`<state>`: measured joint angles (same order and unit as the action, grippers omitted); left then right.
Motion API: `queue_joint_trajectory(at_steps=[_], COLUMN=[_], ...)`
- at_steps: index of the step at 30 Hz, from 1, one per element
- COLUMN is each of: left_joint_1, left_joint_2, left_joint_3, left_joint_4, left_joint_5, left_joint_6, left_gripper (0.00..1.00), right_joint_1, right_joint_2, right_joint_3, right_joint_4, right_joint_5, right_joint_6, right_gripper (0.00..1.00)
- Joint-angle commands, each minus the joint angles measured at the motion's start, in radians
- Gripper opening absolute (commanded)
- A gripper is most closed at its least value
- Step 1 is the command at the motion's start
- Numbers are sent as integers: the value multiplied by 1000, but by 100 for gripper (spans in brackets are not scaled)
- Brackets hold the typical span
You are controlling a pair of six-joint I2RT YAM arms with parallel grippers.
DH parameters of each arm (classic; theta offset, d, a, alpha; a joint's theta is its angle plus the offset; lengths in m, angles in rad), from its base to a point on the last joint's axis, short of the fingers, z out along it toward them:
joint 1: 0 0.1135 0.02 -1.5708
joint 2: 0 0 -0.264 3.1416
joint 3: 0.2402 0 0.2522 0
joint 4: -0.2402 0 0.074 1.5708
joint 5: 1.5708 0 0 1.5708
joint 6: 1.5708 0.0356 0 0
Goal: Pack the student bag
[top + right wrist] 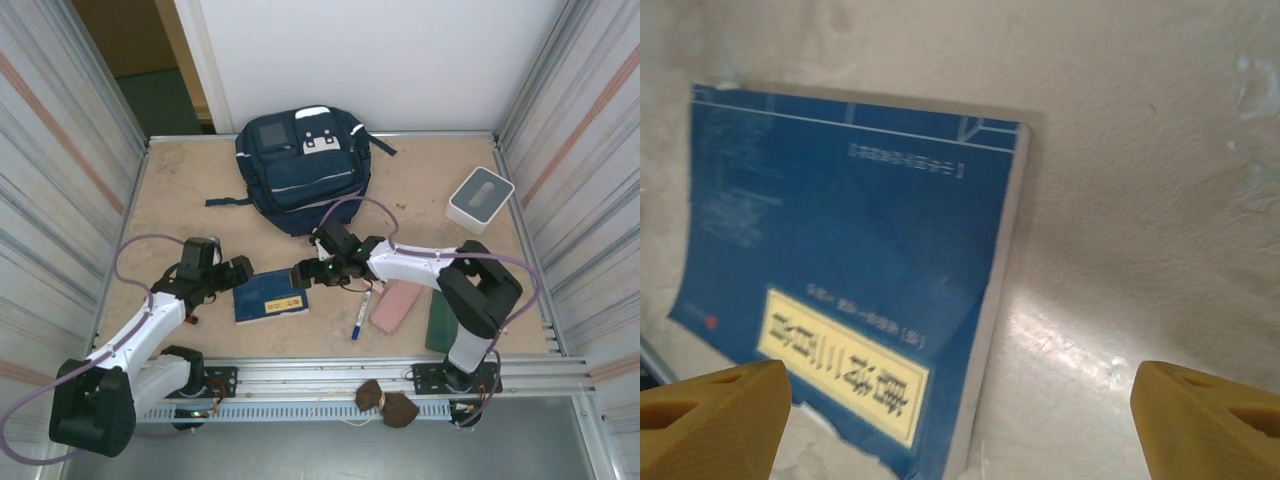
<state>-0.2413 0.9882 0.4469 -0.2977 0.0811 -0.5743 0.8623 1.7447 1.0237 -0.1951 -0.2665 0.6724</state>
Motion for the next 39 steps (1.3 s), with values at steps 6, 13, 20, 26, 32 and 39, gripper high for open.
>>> queue_joint_trajectory(at_steps=[6,13,20,26,32,39], left_joint_1=[2,1,0,0,0,0], left_joint_2=[1,16,37,51,72,66], left_joint_3=[-29,-16,-15,-11,-9,-13], left_joint_4=[-36,-15,-5,6,14,15], left_joint_5=[58,72,80,77,79,74], left_joint_6=[13,29,35,40,48,47], left_gripper=[85,85,85,85,85,85], right_joint_1=[-65,-108,-124,-120,-129,-146], right_joint_2=[20,157,266,318,341,211], right_joint_3=[104,218,301,327,342,272], right_joint_4=[-32,-87,-70,-13,24,-66], right_joint_5=[224,475,477,453,441,305], right_joint_6=[-23,-128,-173,-176,-197,-179], right_gripper=[78,59,52,48,29,12])
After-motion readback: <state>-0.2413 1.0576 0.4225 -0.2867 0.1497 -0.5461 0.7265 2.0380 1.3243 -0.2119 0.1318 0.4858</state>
